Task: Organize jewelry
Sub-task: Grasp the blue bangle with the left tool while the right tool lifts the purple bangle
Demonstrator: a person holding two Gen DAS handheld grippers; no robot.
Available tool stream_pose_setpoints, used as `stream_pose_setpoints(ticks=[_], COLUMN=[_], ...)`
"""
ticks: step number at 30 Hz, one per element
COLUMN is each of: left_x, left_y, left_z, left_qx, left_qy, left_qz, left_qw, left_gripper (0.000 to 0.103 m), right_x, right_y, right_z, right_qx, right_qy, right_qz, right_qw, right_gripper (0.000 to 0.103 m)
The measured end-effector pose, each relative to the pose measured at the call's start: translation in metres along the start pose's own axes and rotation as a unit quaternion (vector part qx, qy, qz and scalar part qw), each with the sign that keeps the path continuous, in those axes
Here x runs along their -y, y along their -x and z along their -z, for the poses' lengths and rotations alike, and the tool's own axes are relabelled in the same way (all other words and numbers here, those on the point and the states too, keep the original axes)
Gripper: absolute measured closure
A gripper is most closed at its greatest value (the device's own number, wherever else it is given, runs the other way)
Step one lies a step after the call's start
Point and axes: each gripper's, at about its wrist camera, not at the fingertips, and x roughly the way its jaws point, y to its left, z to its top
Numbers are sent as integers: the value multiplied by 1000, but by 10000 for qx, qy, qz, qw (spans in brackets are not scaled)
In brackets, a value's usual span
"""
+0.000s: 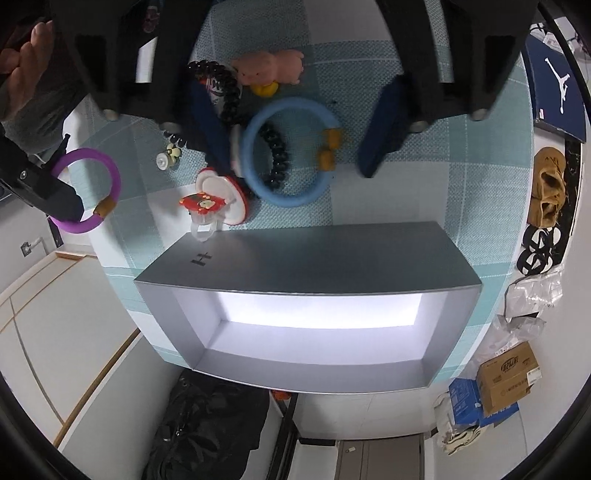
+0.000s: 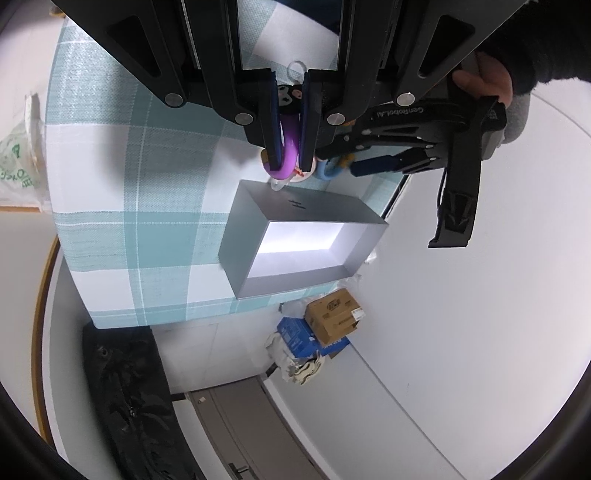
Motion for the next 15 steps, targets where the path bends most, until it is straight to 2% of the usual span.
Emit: stream_pose_setpoints(ticks=[9,15], left_x=[-5,-7], left_y=[8,40], left_z=[2,2], left_qx=[109,474], left_qy=[227,362], left_qz=[233,446], left_qw=[9994,9972], left_gripper=[52,52], right_x=[-2,-5], right_y=[3,9], right_z=[-2,-11], right_qx=[89,239], right_qy=[36,-40], right_qz=[-9,-197], right_qw=[10000,9995], right_gripper=[95,95])
